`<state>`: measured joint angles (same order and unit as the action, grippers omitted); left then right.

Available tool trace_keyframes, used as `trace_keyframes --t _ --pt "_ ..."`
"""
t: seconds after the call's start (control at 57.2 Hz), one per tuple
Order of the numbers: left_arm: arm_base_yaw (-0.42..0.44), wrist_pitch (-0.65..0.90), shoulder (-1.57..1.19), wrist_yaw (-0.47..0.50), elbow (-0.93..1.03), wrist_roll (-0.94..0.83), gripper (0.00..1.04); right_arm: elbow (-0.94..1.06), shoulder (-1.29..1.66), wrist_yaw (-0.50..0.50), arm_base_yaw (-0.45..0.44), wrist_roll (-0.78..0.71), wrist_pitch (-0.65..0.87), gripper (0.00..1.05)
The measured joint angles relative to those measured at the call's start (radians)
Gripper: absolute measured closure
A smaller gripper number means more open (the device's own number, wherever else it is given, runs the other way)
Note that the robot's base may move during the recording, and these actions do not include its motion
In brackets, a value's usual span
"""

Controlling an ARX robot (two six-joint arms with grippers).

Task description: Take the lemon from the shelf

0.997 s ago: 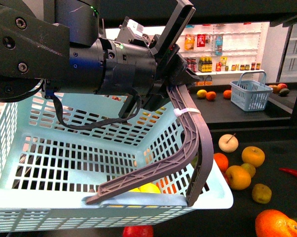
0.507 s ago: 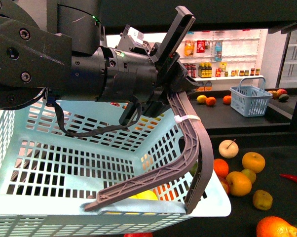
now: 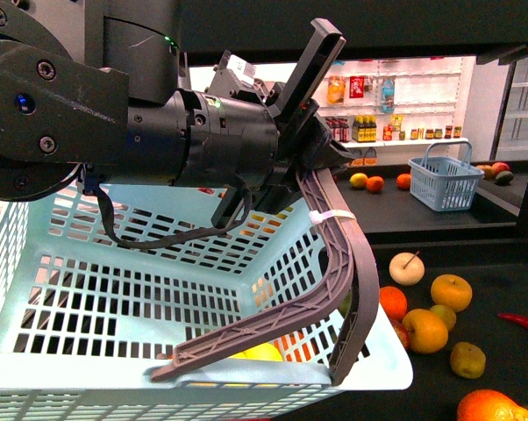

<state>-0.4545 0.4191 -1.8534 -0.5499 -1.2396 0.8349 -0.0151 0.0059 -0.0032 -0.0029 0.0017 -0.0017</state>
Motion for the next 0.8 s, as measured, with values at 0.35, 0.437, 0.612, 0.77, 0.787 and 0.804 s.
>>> trace_keyframes --t 0.35,0.437,0.612,0.77,0.787,0.804 --pt "0.0 0.0 0.0 0.001 0.0 0.0 0.97 0.0 0.0 0.0 0.0 -0.002 0.0 0.62" --pt "0.0 0.0 0.0 0.0 0.0 0.0 0.97 0.0 0.0 0.0 0.0 -0.002 0.0 0.46" --pt "0.0 0.0 0.0 0.0 0.0 0.0 0.97 0.0 0.0 0.0 0.0 -0.002 0.0 0.14" --pt "0.019 0.103 0.0 0.147 0.0 0.109 0.97 0.0 0.0 0.0 0.0 -0.002 0.0 0.07" --pt "0.026 0.122 0.0 0.157 0.0 0.124 0.97 0.0 0.0 0.0 0.0 -0.001 0.0 0.07" --pt "0.039 0.153 0.0 0.172 0.0 0.146 0.97 0.0 0.0 0.0 0.0 -0.001 0.0 0.07"
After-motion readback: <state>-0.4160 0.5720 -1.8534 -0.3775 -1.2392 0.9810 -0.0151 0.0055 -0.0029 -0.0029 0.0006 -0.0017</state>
